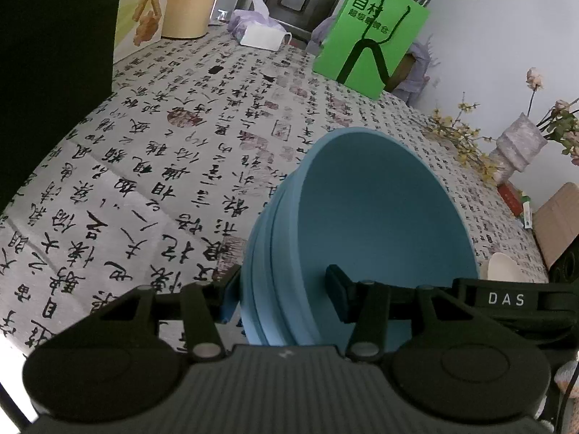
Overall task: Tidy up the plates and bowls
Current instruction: 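Lift the stacked blue bowls and carry them toward the cream plates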
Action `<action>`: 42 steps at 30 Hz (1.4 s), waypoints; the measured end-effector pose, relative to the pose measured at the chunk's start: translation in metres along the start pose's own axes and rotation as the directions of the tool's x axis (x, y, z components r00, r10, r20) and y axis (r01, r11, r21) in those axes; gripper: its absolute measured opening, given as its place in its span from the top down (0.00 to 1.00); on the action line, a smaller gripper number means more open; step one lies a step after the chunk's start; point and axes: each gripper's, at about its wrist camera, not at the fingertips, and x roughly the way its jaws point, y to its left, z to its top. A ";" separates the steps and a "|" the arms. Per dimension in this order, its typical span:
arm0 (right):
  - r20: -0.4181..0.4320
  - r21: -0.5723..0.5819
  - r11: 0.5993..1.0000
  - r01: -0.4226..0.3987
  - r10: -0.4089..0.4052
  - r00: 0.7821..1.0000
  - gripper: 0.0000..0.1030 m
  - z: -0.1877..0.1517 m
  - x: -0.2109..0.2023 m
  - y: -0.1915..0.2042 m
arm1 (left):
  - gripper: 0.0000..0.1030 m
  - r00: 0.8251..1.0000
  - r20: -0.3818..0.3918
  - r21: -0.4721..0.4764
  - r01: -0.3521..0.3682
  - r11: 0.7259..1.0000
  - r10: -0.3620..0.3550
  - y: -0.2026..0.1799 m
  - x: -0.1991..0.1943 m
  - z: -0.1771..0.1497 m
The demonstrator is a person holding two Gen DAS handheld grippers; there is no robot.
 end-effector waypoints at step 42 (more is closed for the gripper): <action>0.085 0.012 1.000 -0.009 0.008 0.996 0.60 0.010 -0.090 -0.045 | 0.51 0.998 0.058 0.077 0.035 0.996 -0.040 -0.095 -0.006 -0.013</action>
